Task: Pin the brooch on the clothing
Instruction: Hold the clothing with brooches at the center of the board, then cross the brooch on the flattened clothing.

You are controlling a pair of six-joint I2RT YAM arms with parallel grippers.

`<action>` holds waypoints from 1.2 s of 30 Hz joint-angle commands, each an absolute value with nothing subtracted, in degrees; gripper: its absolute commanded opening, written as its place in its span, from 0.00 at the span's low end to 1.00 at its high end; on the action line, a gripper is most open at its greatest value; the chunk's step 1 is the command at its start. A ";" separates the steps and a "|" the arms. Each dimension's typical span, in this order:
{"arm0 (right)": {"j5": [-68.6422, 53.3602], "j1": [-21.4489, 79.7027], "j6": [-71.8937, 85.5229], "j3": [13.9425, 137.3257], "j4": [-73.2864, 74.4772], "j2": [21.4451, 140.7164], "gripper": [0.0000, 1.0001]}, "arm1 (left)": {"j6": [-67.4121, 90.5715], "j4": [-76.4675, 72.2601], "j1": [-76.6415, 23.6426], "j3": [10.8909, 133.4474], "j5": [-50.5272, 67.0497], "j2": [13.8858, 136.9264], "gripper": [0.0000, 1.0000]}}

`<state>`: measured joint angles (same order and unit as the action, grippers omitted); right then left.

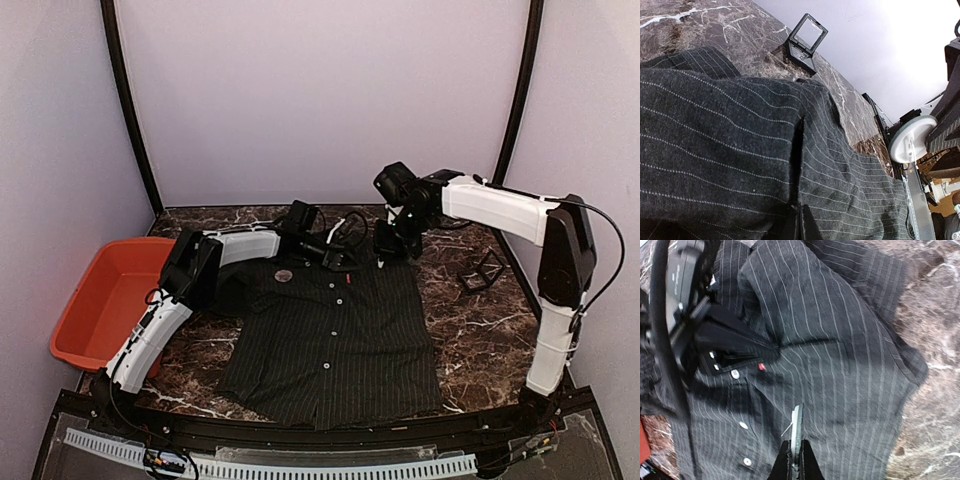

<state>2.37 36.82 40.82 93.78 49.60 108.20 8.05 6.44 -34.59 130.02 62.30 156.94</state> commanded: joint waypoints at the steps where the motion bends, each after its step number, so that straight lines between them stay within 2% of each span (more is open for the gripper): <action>1: -1.89 35.39 43.94 99.29 53.56 112.93 0.00 | 13.24 -3.94 -34.54 125.07 65.88 153.76 0.01; 8: -3.95 32.95 47.42 100.72 54.23 115.45 0.00 | 12.16 -4.66 -34.54 122.74 67.00 152.05 0.01; 18: -6.06 31.46 49.52 103.22 54.70 118.78 0.00 | 19.29 -19.32 -34.54 113.48 70.11 148.80 0.01; 24: -7.12 31.45 49.58 105.16 55.35 120.50 0.00 | 23.45 -26.00 -34.63 112.25 70.79 148.72 0.01; 36: -7.47 31.54 49.02 107.71 56.70 122.96 0.00 | 25.80 -29.68 -35.28 111.54 72.27 148.73 0.01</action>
